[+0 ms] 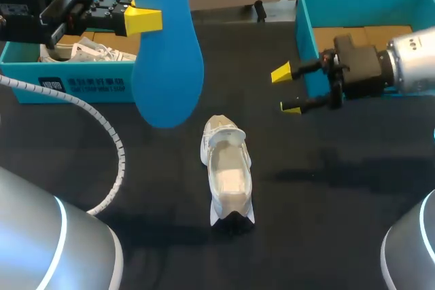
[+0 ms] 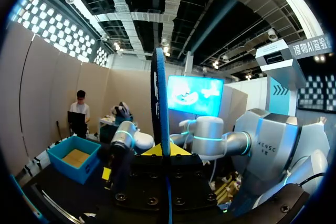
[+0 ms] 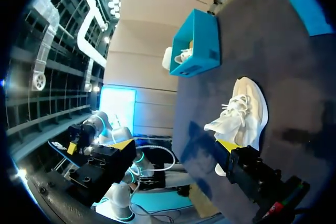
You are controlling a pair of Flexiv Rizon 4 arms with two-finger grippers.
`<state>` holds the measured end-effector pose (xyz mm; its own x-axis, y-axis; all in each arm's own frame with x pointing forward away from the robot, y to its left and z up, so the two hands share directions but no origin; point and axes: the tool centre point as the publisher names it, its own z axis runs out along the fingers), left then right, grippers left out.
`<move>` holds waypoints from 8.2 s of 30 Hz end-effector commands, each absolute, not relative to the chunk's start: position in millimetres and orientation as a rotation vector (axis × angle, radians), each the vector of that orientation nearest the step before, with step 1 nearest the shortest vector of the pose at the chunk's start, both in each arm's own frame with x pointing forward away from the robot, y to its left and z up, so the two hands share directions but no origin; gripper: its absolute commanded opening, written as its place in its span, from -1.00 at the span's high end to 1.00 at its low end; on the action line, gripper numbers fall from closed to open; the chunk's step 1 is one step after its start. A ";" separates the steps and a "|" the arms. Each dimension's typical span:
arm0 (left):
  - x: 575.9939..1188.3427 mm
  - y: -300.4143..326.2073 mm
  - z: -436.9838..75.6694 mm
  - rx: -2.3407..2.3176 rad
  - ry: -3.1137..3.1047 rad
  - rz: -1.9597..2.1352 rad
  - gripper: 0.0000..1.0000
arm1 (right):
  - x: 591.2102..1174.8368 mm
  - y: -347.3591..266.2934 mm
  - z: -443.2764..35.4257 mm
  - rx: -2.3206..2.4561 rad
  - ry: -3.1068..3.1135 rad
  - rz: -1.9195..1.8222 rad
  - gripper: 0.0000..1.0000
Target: Take the shoe out of the shoebox, open the shoe tongue, remove and reinsert the insole, then place the shoe into the shoebox
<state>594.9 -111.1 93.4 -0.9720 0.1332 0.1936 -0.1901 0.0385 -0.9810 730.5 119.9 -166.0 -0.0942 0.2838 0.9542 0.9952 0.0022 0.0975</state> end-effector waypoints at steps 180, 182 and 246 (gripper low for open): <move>745.8 -209.5 -166.4 -2.761 -2.643 1.959 1.00 | 758.9 140.9 -147.5 -1.286 -1.402 -1.150 -1.00; 746.2 -210.5 -166.1 -2.763 -2.649 1.971 1.00 | 758.8 143.5 -148.9 -1.293 -1.403 -1.139 -1.00; 746.6 -210.9 -165.8 -2.767 -2.647 1.976 1.00 | 756.5 188.2 -160.2 -1.288 -1.466 -1.158 0.17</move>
<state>747.5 -209.8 -165.0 0.1802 0.1280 -0.9753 0.9719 0.1294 0.1966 758.5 186.8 -159.2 -0.1149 0.2090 0.9711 0.9931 0.0467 0.1074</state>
